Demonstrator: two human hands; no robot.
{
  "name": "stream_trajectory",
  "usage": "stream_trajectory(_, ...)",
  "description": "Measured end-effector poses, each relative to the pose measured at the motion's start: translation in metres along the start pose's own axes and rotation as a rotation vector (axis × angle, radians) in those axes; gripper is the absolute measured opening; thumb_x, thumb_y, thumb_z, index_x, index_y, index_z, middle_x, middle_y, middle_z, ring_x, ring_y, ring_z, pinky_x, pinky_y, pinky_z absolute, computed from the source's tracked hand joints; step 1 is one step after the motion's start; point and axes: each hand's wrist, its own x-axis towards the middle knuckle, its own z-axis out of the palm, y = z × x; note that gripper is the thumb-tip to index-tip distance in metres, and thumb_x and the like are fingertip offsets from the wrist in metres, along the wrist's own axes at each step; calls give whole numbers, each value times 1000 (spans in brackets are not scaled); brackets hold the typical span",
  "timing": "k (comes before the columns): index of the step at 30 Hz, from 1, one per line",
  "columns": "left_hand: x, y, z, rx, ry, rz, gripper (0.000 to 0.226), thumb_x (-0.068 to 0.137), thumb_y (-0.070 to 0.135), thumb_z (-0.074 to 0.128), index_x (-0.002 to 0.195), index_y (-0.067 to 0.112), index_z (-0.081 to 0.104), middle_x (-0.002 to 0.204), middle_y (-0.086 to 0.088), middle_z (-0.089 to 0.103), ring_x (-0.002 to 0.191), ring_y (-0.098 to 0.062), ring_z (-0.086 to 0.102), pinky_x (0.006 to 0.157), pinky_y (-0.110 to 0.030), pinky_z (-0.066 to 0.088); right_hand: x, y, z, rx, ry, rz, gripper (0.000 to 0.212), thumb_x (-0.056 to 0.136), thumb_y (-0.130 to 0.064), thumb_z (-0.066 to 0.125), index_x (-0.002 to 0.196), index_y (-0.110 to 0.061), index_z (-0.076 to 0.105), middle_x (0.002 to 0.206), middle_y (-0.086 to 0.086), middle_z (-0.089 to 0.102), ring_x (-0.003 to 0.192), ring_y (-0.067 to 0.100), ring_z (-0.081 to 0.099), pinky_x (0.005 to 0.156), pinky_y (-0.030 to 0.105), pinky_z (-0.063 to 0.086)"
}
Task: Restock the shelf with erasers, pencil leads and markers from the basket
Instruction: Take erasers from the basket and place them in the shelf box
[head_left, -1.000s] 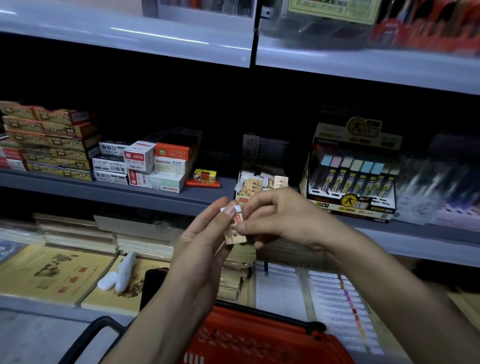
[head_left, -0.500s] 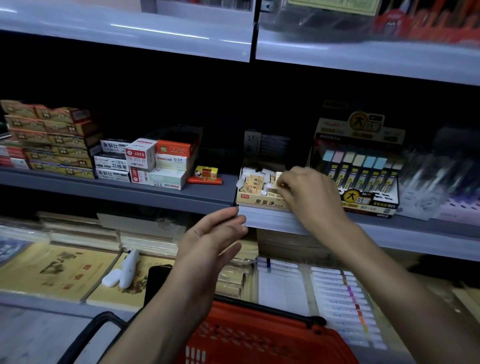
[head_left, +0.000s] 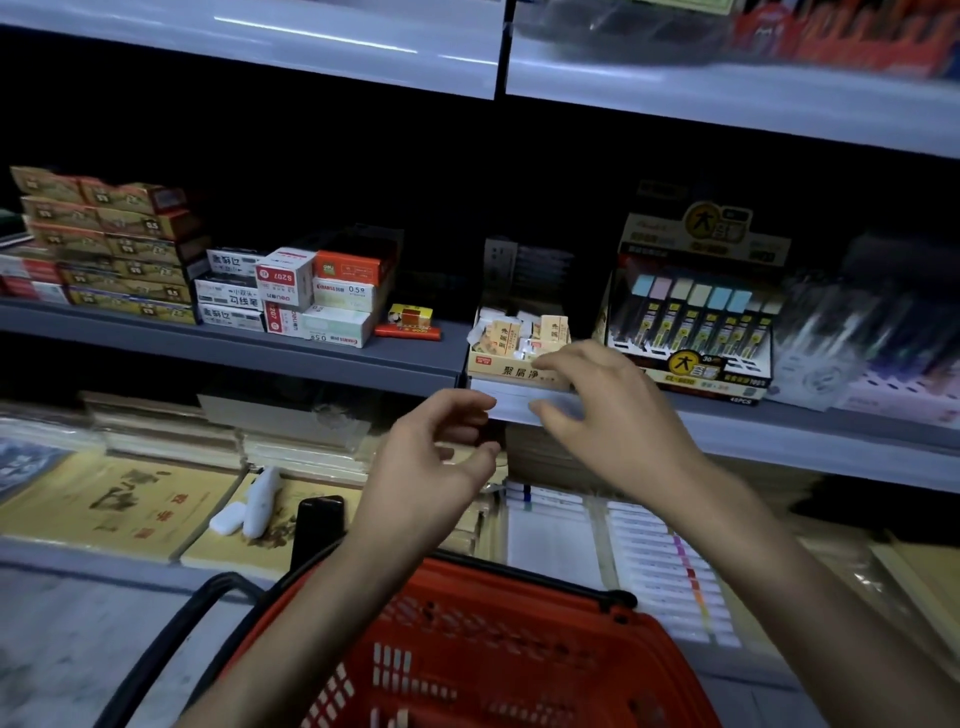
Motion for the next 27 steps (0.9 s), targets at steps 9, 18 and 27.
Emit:
stream_trajectory(9, -35, -29, -13, 701, -152, 212, 69, 87, 57, 53, 151, 31, 46, 149, 4, 48, 133, -20, 50, 102, -41, 48, -68, -18, 15, -25, -265, 2, 72, 94, -59, 60, 156, -30, 35, 165, 1, 21, 152, 21, 20, 119, 42, 29)
stream_trajectory(18, -88, -105, -39, 1036, -385, 217, 78, 86, 55, 56, 155, 25, 39, 153, -13, 45, 137, -38, 45, 110, -54, 39, -175, -34, 111, 158, -365, -46, 48, 91, -48, 65, 133, -24, 61, 136, -3, 51, 127, 18, 49, 106, 36, 45)
stream_trajectory(27, -130, -193, -62, 1370, -497, 182, 90, 90, 57, 61, 164, 25, 19, 164, -23, 27, 153, -42, 20, 125, -60, 12, -285, -13, 221, -25, -860, 97, 31, 92, -18, 59, 121, -16, 67, 120, 10, 58, 119, 34, 57, 91, 43, 53)
